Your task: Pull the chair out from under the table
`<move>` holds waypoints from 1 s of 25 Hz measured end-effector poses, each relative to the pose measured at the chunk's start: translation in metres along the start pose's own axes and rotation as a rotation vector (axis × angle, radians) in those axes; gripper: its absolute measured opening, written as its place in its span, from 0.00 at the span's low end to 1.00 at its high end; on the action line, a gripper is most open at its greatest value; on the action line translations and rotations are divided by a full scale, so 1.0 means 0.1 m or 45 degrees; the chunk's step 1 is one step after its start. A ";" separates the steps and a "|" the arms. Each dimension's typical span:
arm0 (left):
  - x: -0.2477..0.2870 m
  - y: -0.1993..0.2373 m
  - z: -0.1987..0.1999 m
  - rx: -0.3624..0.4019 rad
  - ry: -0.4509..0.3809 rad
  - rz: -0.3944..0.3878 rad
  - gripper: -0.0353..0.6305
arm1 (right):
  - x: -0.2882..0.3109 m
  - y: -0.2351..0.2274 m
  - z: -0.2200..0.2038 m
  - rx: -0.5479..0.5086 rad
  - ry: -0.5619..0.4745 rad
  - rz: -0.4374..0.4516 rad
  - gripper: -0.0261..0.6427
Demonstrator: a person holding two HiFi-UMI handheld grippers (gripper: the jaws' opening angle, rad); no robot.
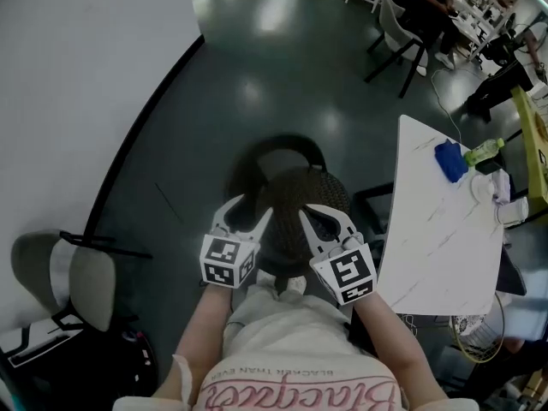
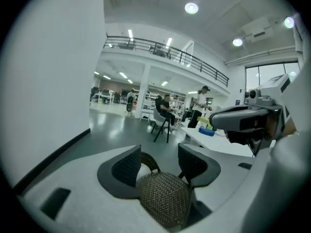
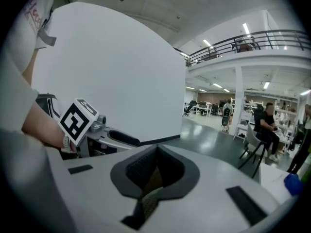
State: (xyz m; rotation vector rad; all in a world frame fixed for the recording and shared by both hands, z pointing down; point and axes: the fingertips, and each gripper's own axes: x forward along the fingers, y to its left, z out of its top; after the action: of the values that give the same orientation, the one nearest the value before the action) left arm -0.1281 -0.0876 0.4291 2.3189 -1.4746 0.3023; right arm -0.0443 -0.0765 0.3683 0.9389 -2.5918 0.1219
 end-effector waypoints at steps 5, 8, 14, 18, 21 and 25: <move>-0.18 -0.28 0.43 0.113 -0.151 -0.019 0.23 | -0.17 -0.10 0.19 0.008 -0.087 -0.047 0.04; -0.23 -0.47 0.59 0.227 -0.219 -0.027 0.10 | -0.23 -0.14 0.29 0.027 -0.146 -0.084 0.04; -0.33 -0.80 0.86 0.261 -0.361 -0.100 0.06 | -0.32 -0.06 0.42 0.033 -0.235 -0.089 0.04; -0.38 -0.92 0.99 0.288 -0.425 -0.116 0.06 | -0.38 -0.03 0.48 0.011 -0.278 -0.074 0.04; -0.38 -0.97 1.05 0.324 -0.447 -0.116 0.06 | -0.42 -0.02 0.56 0.022 -0.319 -0.051 0.04; -0.39 -0.99 1.07 0.342 -0.459 -0.109 0.06 | -0.46 -0.02 0.60 0.021 -0.349 -0.042 0.04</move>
State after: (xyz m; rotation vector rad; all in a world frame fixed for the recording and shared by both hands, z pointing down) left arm -0.0571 -0.0632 0.2981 2.7581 -1.5695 0.0602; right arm -0.0303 -0.0630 0.2954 1.0700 -2.8255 0.0050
